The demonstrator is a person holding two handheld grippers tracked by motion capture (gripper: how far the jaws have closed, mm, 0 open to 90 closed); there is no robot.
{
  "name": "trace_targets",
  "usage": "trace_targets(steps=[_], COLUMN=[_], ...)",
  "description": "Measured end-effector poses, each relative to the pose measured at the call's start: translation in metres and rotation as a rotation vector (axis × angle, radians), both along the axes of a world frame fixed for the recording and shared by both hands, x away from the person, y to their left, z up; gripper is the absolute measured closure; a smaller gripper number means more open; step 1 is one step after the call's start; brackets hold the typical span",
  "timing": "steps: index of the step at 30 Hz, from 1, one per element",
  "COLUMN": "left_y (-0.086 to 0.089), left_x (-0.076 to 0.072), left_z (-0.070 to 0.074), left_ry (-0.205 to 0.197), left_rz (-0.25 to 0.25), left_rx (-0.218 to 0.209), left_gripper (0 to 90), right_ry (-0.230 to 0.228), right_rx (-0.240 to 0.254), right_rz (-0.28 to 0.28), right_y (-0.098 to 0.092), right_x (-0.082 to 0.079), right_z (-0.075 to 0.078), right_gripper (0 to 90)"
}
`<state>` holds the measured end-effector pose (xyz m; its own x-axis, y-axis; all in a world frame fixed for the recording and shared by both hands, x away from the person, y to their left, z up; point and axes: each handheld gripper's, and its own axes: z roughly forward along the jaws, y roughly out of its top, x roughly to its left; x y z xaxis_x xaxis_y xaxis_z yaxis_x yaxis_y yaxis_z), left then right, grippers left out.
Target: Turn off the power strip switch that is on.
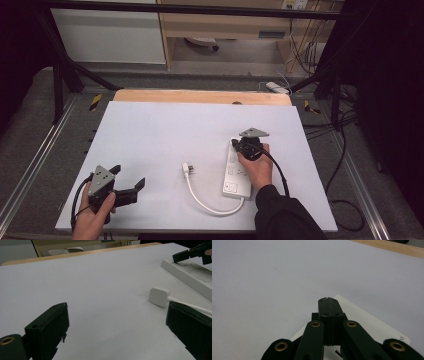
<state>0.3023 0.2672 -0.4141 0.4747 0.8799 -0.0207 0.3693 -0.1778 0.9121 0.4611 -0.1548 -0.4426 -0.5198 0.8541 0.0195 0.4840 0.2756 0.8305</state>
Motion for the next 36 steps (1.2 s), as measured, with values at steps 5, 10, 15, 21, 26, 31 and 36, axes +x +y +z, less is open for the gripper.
trace_targets(steps=[5, 10, 15, 21, 26, 31, 36], left_y=[0.0, -0.0002, -0.0001, -0.0002, -0.0001, 0.0, -0.0002], left_x=[0.0, 0.0, 0.0, 0.0001, 0.0001, 0.0, 0.0001], left_z=[0.0, 0.0, 0.0, -0.0001, -0.0001, 0.0, -0.0001], left_ry=[0.0, 0.0, 0.0, 0.0, 0.0, 0.0, 0.0], left_rz=[0.0, 0.0, 0.0, -0.001, 0.0, 0.001, -0.001], left_rx=[0.0, 0.001, 0.001, 0.002, 0.002, 0.001, 0.002], left_gripper=[4.6, 4.6, 4.6, 4.6, 4.6, 4.6, 4.6], right_ry=[0.0, 0.002, 0.007, 0.013, 0.012, 0.012, 0.01], right_rx=[-0.001, 0.001, 0.001, 0.001, -0.001, -0.002, -0.003], right_rz=[0.0, -0.003, -0.004, -0.01, -0.009, -0.007, -0.003], right_y=[0.0, 0.0001, -0.0004, 0.0005, 0.0007, 0.0008, 0.0018], right_x=[0.0002, 0.0004, 0.0016, 0.0017, 0.0015, 0.0013, 0.0006], right_z=[-0.0002, -0.0006, -0.0017, -0.0013, -0.0011, -0.001, -0.001], right_gripper=[90.0, 90.0, 90.0, 90.0, 90.0, 90.0, 90.0])
